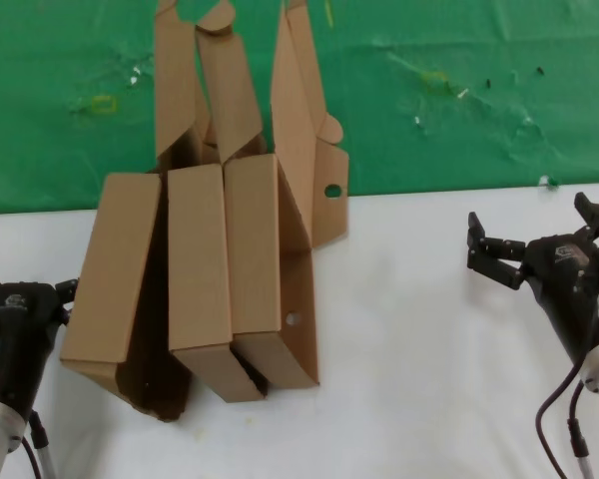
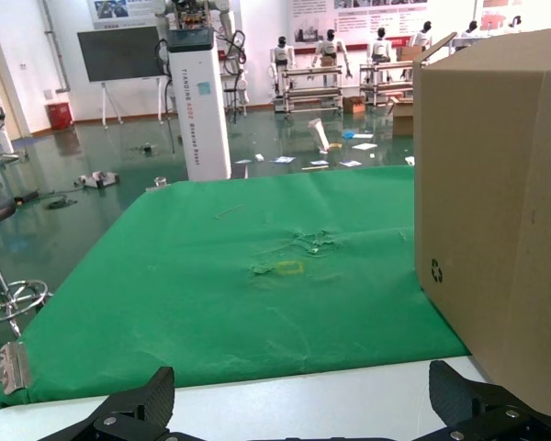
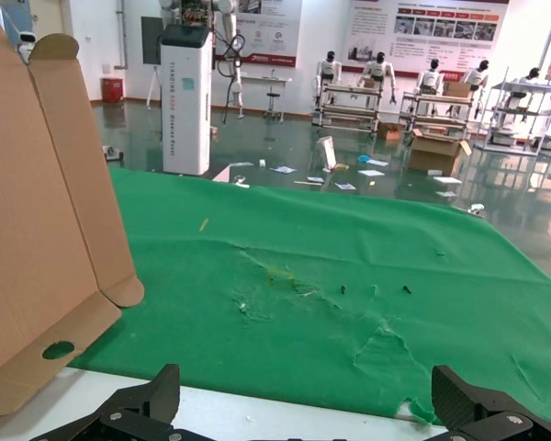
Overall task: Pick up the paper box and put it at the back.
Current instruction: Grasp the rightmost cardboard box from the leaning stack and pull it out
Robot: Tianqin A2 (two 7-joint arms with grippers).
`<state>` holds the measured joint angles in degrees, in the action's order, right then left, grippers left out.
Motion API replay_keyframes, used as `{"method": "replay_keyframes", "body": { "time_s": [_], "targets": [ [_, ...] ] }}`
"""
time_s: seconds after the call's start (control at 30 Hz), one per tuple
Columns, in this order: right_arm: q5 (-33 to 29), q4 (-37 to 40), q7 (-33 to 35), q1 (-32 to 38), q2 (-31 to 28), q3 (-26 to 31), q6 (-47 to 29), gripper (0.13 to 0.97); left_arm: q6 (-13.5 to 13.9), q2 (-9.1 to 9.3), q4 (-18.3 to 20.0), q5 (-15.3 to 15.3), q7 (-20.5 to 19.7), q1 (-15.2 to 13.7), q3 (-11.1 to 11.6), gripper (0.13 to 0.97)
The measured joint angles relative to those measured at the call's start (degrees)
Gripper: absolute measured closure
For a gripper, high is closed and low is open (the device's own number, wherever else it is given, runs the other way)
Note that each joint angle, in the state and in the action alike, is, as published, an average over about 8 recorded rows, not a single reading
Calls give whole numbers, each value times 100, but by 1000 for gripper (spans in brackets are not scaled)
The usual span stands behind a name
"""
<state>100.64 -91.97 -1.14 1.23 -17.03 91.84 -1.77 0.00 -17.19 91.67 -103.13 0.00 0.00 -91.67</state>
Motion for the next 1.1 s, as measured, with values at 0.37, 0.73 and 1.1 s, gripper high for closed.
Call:
{"method": "replay_keyframes", "body": {
  "time_s": [0.37, 0.73, 1.1],
  "targets": [
    [0, 0, 0, 0, 0, 0, 0, 129, 0, 0, 0, 0, 0, 0, 0, 132],
    [0, 0, 0, 0, 0, 0, 0, 129, 0, 0, 0, 0, 0, 0, 0, 132],
    [102, -270, 126, -86, 14, -233, -277, 129, 0, 0, 0, 0, 0, 0, 0, 136]
  ]
}}
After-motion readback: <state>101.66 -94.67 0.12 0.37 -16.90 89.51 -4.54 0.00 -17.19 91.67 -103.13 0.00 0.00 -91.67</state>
